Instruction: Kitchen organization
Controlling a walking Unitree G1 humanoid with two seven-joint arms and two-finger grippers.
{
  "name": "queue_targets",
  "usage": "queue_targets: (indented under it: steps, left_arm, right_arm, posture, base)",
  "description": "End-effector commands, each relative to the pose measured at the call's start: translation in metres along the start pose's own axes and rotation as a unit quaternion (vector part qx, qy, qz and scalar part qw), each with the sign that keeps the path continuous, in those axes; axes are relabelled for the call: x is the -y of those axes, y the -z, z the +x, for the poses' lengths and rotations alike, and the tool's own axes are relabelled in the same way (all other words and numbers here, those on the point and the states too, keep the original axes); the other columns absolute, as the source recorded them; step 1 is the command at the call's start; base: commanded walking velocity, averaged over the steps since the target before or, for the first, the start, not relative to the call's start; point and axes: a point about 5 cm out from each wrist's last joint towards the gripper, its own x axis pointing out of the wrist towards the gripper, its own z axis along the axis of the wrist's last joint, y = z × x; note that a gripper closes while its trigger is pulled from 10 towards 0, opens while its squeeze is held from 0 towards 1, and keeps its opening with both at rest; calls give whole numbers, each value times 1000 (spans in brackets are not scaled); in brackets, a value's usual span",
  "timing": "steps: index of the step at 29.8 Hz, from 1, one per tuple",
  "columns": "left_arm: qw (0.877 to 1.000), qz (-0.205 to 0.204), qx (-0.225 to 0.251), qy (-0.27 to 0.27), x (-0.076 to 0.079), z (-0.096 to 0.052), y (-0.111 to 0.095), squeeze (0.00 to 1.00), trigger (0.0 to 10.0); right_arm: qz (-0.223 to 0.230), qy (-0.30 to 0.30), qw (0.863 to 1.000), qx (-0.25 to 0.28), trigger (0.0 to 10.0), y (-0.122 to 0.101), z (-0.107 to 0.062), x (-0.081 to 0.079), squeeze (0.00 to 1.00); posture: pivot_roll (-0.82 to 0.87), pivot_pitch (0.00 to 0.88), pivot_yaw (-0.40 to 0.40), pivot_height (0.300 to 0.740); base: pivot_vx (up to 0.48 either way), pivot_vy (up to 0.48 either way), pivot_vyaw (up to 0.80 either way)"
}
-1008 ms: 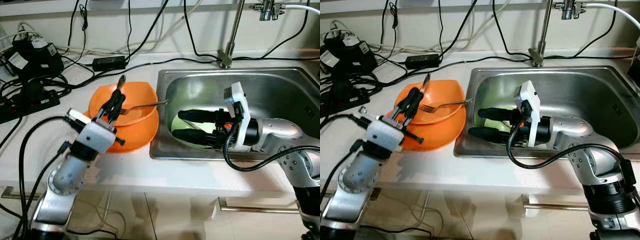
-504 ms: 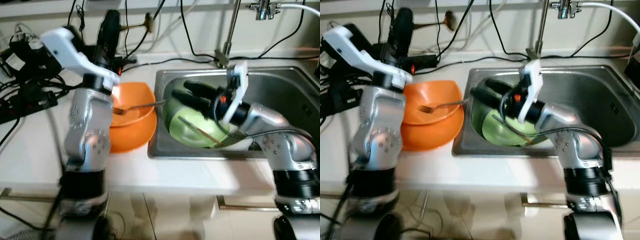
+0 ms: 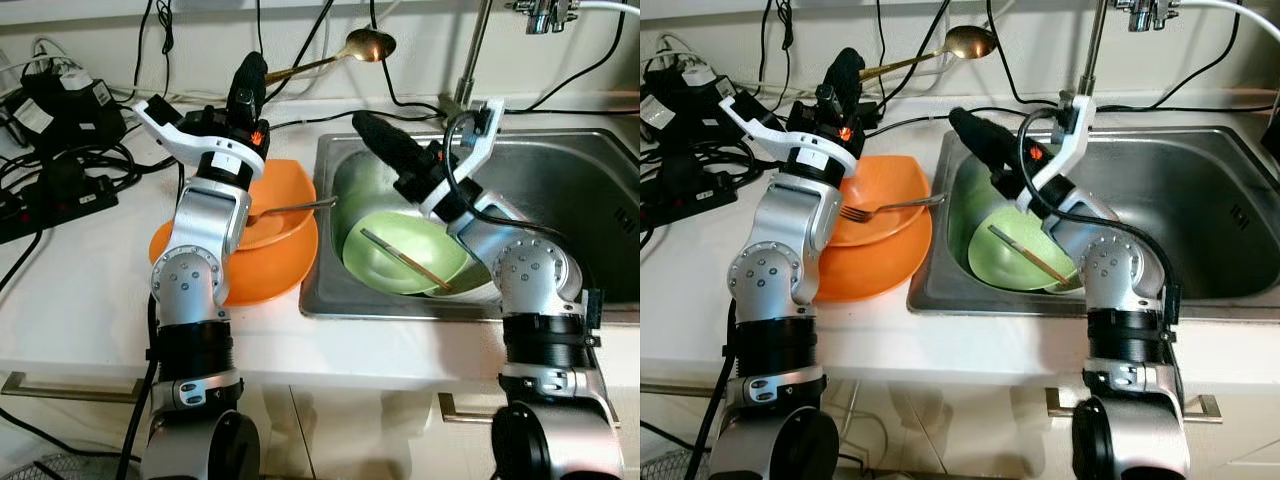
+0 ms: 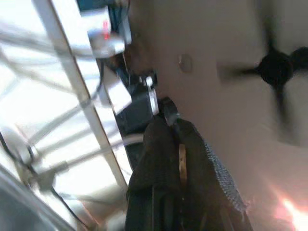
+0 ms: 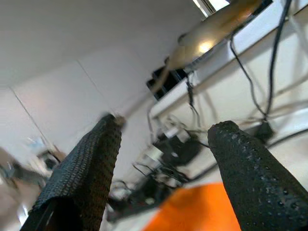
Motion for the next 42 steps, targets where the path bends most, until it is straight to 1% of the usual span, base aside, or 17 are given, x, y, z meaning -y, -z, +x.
queue_targets:
  steps: [1, 3, 5, 6, 8, 13, 18, 19, 20, 21, 30, 39, 42]
  left_arm:
    - [999, -39, -14, -1, -5, -3, 11, 0, 0]
    - [999, -41, -18, -1, -7, -4, 12, 0, 0]
    - [999, -46, -24, -4, -10, -5, 14, 0, 0]
    - [999, -46, -24, -4, -10, -5, 14, 0, 0]
    - [998, -52, -26, -5, -13, -6, 16, 0, 0]
    - [998, -57, -31, -4, -13, -8, 15, 0, 0]
    - [997, -61, -41, -11, -18, -12, 19, 0, 0]
    - [997, -64, -41, -11, -18, -12, 19, 0, 0]
    - [997, -67, -41, -11, -18, -13, 20, 0, 0]
    - [997, -68, -43, -10, -18, -13, 21, 0, 0]
    - [996, -71, -48, -7, -20, -16, 25, 0, 0]
    - [997, -68, -43, -3, -19, -16, 22, 0, 0]
    - [997, -64, -37, -6, -22, -16, 21, 0, 0]
  right_arm:
    - [19, -8, 1000, 11, 10000, 0, 5, -2, 0]
    - [25, -13, 999, 14, 10000, 1, 7, -3, 0]
    - [39, -32, 999, 17, 10000, 5, 13, -7, 0]
    - [39, -32, 999, 17, 10000, 5, 13, -7, 0]
    - [43, -44, 998, 15, 10000, 9, 18, -9, 0]
    - [45, -54, 997, 19, 10000, 7, 23, -12, 0]
    - [39, -54, 997, 28, 10000, 1, 24, -12, 0]
    - [40, -51, 997, 31, 5765, 0, 25, -10, 0]
    - [40, -49, 997, 33, 2431, -1, 25, -9, 0]
    - [41, -47, 997, 36, 0, -3, 25, -8, 0]
    - [51, -37, 996, 57, 0, -11, 25, -5, 0]
    - [59, -31, 996, 56, 0, -8, 30, -5, 0]
    - [62, -25, 996, 54, 0, -6, 30, -2, 0]
  posture:
    - [-80, 0, 112, 740]
    - [-70, 0, 106, 740]
    - [-62, 0, 95, 740]
    - [-62, 0, 95, 740]
    - [-56, 0, 88, 740]
    - [-69, 0, 89, 740]
    - [-78, 0, 87, 740]
    - [-80, 0, 86, 740]
    - [-80, 0, 85, 740]
    - [-82, 0, 82, 740]
    - [-82, 0, 60, 740]
    - [-75, 0, 43, 740]
    - [-69, 0, 42, 740]
  base:
    - [0, 0, 0]
    - [0, 0, 0]
    - [0, 0, 0]
    - [0, 0, 0]
    - [0, 0, 0]
    - [0, 0, 0]
    - [0, 0, 0]
    - [0, 0, 0]
    - [0, 0, 0]
    - [0, 0, 0]
    - [0, 0, 0]
    - [0, 0, 0]
    - [0, 0, 0]
